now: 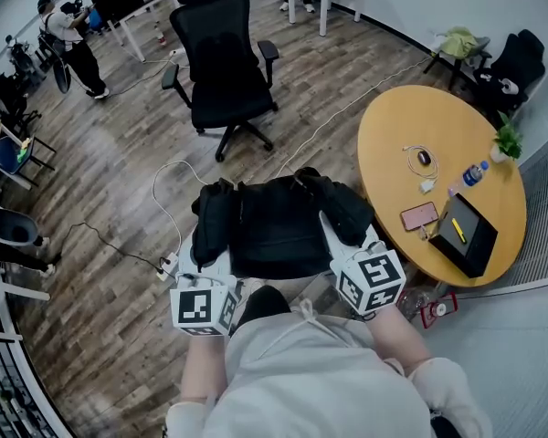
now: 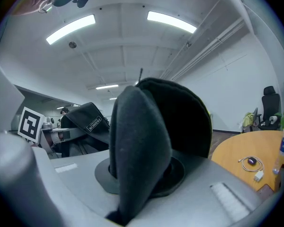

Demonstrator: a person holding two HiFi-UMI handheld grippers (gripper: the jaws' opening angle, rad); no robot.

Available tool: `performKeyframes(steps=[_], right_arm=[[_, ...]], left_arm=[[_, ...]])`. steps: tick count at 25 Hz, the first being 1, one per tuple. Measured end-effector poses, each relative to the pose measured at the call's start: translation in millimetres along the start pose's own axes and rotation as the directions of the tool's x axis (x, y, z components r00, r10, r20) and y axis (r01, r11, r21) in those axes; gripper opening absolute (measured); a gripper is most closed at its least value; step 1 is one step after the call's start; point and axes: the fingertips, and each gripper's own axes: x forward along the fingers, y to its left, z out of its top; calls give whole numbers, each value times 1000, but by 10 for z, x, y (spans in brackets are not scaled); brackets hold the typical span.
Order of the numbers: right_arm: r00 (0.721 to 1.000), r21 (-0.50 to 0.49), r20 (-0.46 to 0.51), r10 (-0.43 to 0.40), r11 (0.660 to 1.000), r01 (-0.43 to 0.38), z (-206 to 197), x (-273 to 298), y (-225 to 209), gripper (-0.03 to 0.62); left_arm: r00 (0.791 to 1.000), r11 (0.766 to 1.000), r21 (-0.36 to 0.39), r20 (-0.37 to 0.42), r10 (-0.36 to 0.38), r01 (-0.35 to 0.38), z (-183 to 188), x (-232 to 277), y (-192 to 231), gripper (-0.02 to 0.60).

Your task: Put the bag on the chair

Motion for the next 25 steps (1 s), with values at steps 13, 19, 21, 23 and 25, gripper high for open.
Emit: performKeyframes(steps=[13, 19, 21, 23, 25], right_arm=[[1000, 3, -20, 23, 1000, -23, -122, 571, -121, 26], [999, 21, -32, 15, 1000, -14, -108, 1178, -110, 26], [999, 23, -38, 9, 1000, -8, -64, 1455, -90, 26], [999, 29, -44, -3, 1000, 4, -8, 1783, -66, 26], [999, 37, -52, -17, 999, 19, 55, 2138, -48, 26]], left_arm=[[1000, 1000, 0, -18, 2, -2, -238, 434, 306, 30], [999, 1000, -1, -31, -11, 11, -314, 848, 763, 29], [999, 1000, -6, -35, -20, 20, -328, 1038, 991, 31], [999, 999, -10, -40, -34, 33, -335, 1273, 1264, 30], [998, 999, -16, -46, -48, 47, -337, 1545, 1555, 30]])
